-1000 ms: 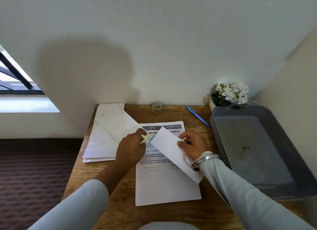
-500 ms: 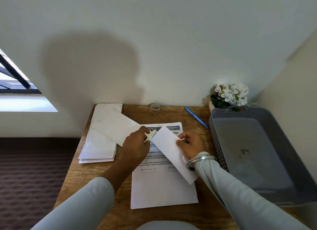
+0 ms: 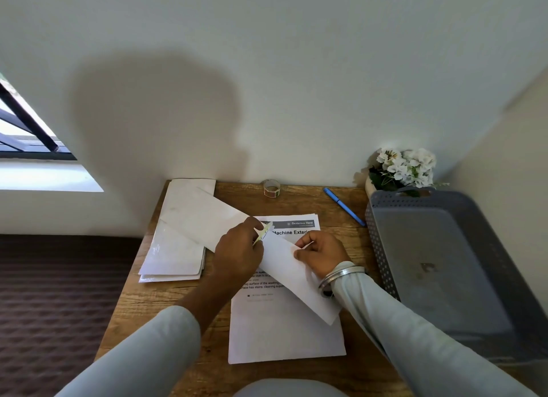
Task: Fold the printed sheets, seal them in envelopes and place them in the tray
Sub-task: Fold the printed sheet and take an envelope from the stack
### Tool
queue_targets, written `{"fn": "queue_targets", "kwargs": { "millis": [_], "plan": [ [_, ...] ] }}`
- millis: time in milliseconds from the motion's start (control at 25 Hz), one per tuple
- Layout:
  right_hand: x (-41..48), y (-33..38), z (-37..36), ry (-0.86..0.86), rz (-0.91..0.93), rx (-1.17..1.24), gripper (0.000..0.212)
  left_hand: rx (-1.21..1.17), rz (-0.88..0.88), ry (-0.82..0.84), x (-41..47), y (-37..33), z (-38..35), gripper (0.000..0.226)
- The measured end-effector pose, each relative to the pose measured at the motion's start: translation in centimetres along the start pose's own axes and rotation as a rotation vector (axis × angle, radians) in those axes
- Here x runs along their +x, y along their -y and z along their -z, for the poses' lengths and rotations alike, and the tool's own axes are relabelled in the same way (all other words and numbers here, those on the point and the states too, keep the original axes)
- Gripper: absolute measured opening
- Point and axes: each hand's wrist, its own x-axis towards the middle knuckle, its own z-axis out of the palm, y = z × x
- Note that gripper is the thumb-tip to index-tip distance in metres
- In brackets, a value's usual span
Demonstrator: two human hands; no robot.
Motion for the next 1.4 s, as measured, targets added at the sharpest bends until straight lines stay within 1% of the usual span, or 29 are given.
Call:
{"fn": "queue_targets", "kwargs": {
  "millis": [240, 400, 480, 560, 680, 760, 960, 1080, 1160, 1320, 1400],
  "plan": [
    [0.9, 1.7, -0.4, 0.029, -0.010, -0.071, 0.014, -0.011, -0.034, 0.006, -0.8, -1.0, -0.2, 0.027],
    [1.6, 2.8, -0.9, 0.041, -0.026, -0.031, 0.020, -0.017, -0.073, -0.005, -0.9, -1.7, -0.1, 0.029],
    [1.4, 2.9, -0.4, 0.098, -0.065, -0.026, 0.024, -0.024, -0.060, -0.024, -0.9, -1.5, 0.3, 0.029],
    [1.1, 2.9, 0.8, 0.192, -0.119, -0.039, 0.030, -0.023, -0.043, -0.044, -0.9, -1.0, 1.0, 0.028],
    [0.5, 2.7, 2.1, 0.283, -0.136, -0.046, 0.035, -0.006, -0.038, -0.069, -1.1, -0.2, 1.6, 0.025],
    [0.6, 3.1, 2.1, 0.276, -0.127, -0.041, 0.034, 0.011, -0.032, -0.059, -1.2, -0.3, 1.6, 0.026],
    [1.5, 4.0, 0.3, 0.098, -0.066, 0.002, 0.028, -0.010, -0.064, -0.040, -1.5, -2.1, 1.4, 0.030],
    [1.5, 4.4, -0.2, 0.064, -0.043, 0.027, 0.028, -0.015, -0.088, -0.051, -1.8, -2.5, 1.6, 0.031],
    [1.0, 4.4, 0.2, 0.103, -0.062, 0.096, 0.028, -0.015, -0.091, -0.073, -1.7, -2.2, 1.9, 0.030],
    [-0.3, 4.1, 1.7, 0.244, -0.176, 0.198, 0.034, -0.004, -0.047, -0.080, -1.3, -1.8, 2.3, 0.030],
    [-0.6, 4.0, 1.9, 0.256, -0.187, 0.277, 0.036, 0.002, -0.051, -0.072, -1.3, -2.0, 2.2, 0.030]
  ]
}}
